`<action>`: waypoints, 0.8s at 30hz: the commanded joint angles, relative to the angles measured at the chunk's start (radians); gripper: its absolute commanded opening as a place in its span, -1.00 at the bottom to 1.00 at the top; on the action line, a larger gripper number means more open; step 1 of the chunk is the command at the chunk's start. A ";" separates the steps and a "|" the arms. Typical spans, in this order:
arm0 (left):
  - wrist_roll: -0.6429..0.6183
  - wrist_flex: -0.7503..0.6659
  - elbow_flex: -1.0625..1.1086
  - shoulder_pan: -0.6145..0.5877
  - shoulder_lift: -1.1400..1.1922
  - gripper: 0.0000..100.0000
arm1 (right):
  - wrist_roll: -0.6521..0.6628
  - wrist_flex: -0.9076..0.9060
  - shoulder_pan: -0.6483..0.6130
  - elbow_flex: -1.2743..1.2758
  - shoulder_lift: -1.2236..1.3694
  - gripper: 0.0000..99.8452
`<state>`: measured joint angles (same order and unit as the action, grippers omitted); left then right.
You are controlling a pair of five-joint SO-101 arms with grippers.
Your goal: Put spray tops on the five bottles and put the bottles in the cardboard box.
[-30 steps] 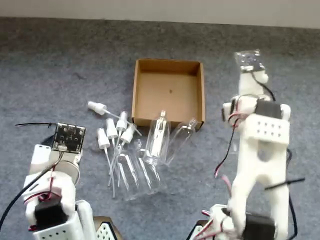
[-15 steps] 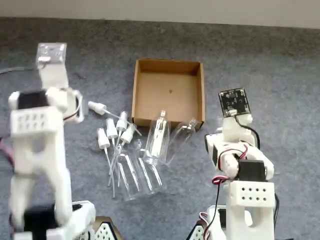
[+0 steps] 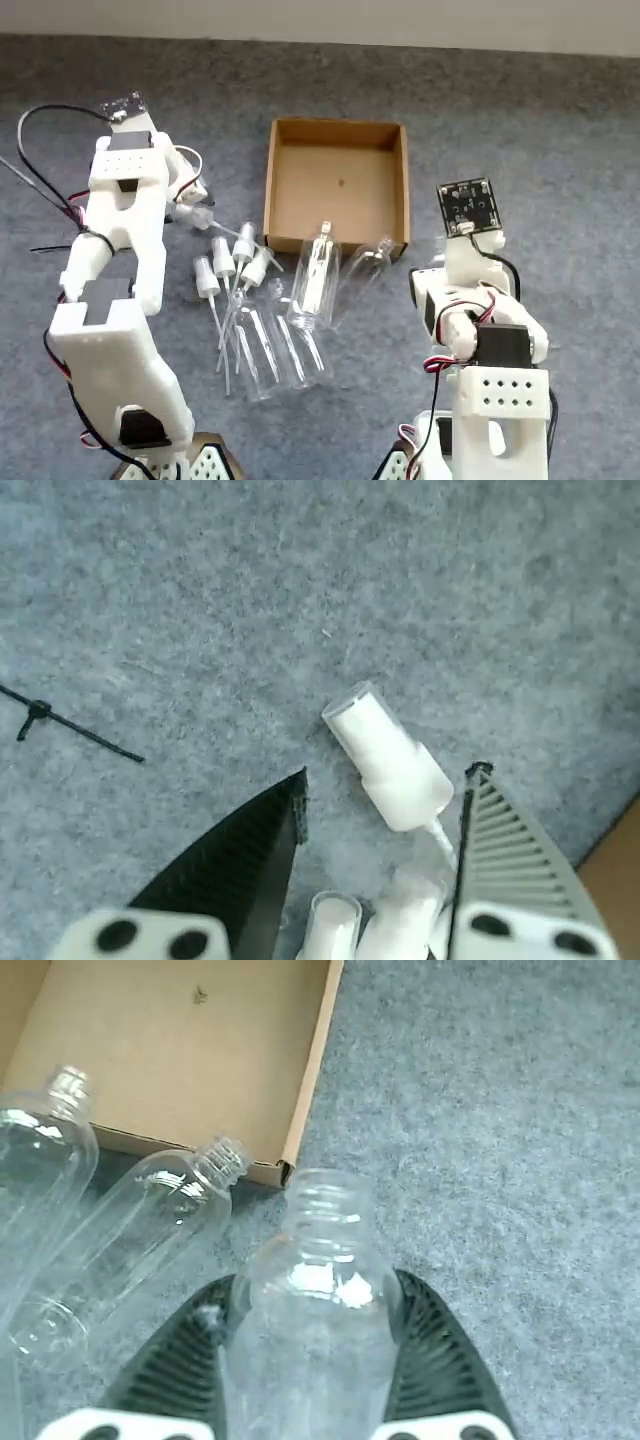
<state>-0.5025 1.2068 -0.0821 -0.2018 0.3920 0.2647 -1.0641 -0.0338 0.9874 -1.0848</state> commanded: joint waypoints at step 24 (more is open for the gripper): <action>-0.153 -0.008 -0.226 0.028 0.191 -0.98 | -0.005 -0.073 -0.116 -0.015 -0.024 -0.99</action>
<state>-0.6529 1.1960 -0.2785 -0.1803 0.6437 0.2647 -1.1331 -0.1442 0.9874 -1.0879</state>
